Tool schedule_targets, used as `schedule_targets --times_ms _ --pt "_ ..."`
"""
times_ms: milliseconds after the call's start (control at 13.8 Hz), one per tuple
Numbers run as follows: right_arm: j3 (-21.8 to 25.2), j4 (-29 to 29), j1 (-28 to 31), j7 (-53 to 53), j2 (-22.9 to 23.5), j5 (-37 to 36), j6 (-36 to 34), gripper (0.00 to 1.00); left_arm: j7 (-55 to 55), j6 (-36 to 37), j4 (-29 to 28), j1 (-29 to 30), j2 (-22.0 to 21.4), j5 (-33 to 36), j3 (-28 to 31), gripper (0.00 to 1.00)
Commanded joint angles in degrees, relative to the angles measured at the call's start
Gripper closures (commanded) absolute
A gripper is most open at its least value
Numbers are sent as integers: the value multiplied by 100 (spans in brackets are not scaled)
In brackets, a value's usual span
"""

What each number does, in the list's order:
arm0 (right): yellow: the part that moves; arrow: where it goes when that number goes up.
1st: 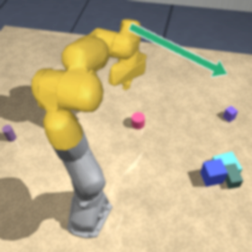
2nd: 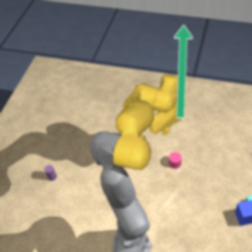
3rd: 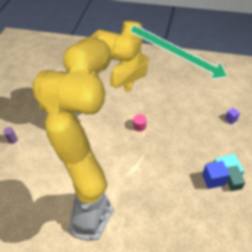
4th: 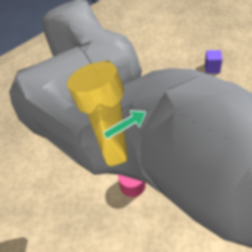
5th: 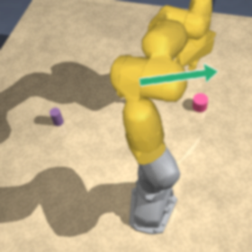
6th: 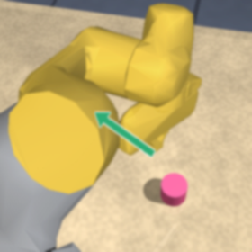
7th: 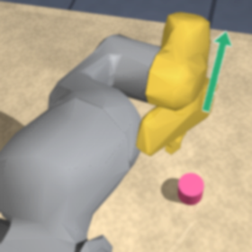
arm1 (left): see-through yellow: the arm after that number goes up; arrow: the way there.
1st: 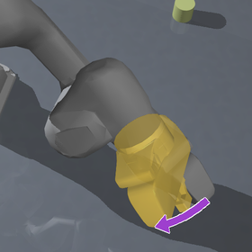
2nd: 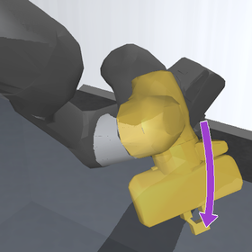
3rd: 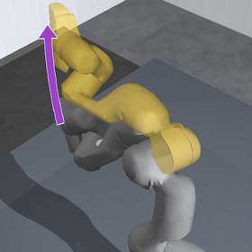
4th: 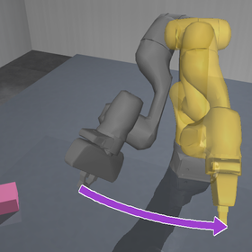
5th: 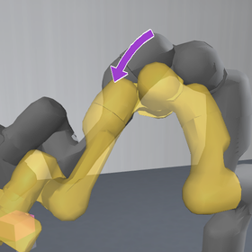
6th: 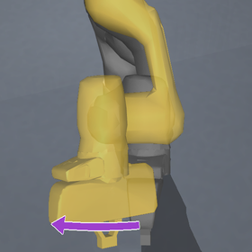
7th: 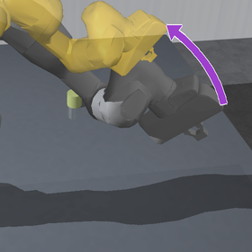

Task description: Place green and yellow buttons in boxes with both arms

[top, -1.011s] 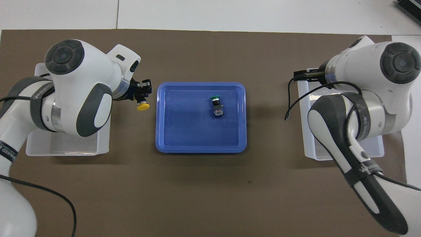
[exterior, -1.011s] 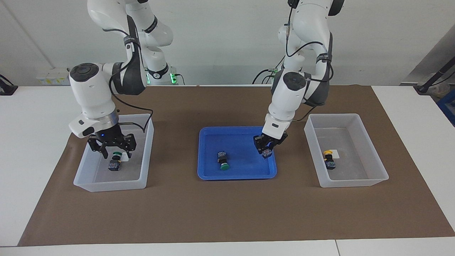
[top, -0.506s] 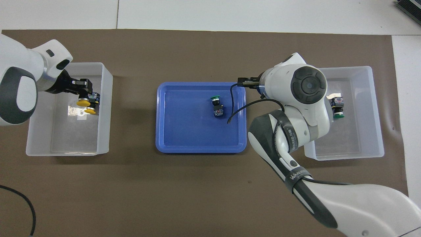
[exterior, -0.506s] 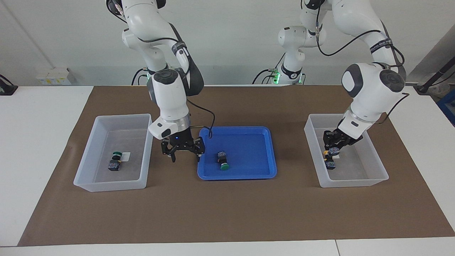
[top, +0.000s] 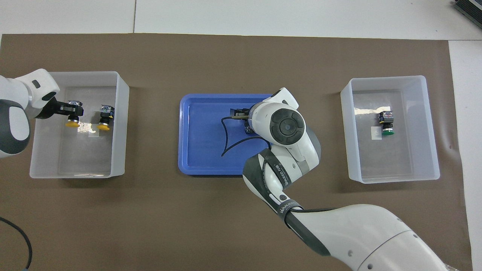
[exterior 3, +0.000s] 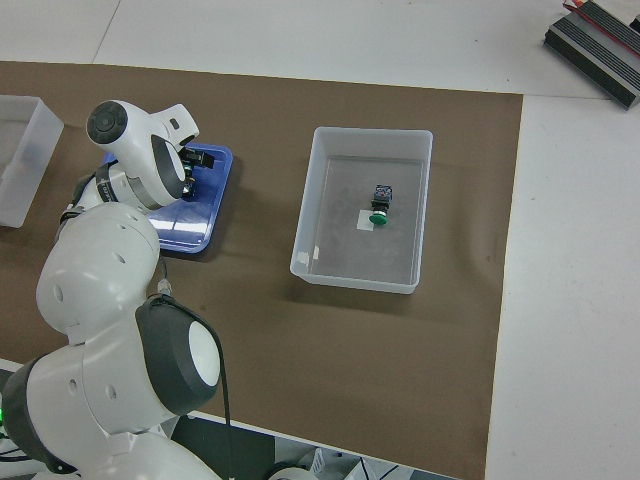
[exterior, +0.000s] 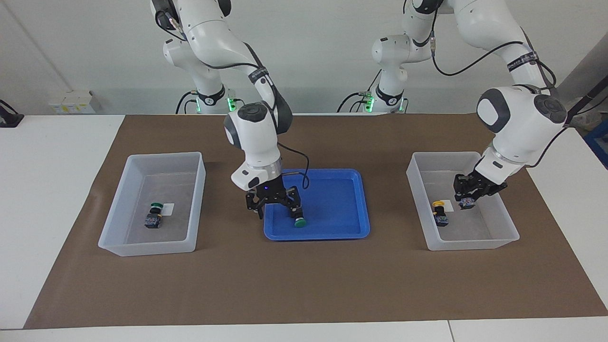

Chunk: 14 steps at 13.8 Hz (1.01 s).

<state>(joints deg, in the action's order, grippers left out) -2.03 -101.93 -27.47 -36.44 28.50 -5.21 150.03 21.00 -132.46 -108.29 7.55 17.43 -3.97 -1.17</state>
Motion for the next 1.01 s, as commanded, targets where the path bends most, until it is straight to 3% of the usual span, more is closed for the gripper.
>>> schedule_targets --times_ms 0,217,361,433,506,722,867,939 --pt "1 -265 -100 -83 -20 -24 106 0 299 -551 -192 151 146 -95 -41 100" --pt "1 -547 -110 101 -134 -42 1 0 290 -816 -333 151 182 -95 -32 100" --pt "1 -530 -136 93 -178 -42 -375 3 281 -747 -255 142 181 -95 -32 68" --pt "1 -504 -197 128 -213 -51 -517 50 264 -659 -185 116 182 -95 -32 58" --pt "1 -503 -180 154 -222 -51 -553 100 246 -362 -19 89 164 -87 -32 55" --pt "1 -468 -180 111 -301 -33 -676 100 220 797 736 63 94 -78 -32 55" --pt "1 -468 -145 40 -458 28 -842 100 220 1003 897 54 94 -34 -32 46" --pt "10 -460 -58 49 -651 46 -1052 100 229 985 880 54 94 -34 -32 37"
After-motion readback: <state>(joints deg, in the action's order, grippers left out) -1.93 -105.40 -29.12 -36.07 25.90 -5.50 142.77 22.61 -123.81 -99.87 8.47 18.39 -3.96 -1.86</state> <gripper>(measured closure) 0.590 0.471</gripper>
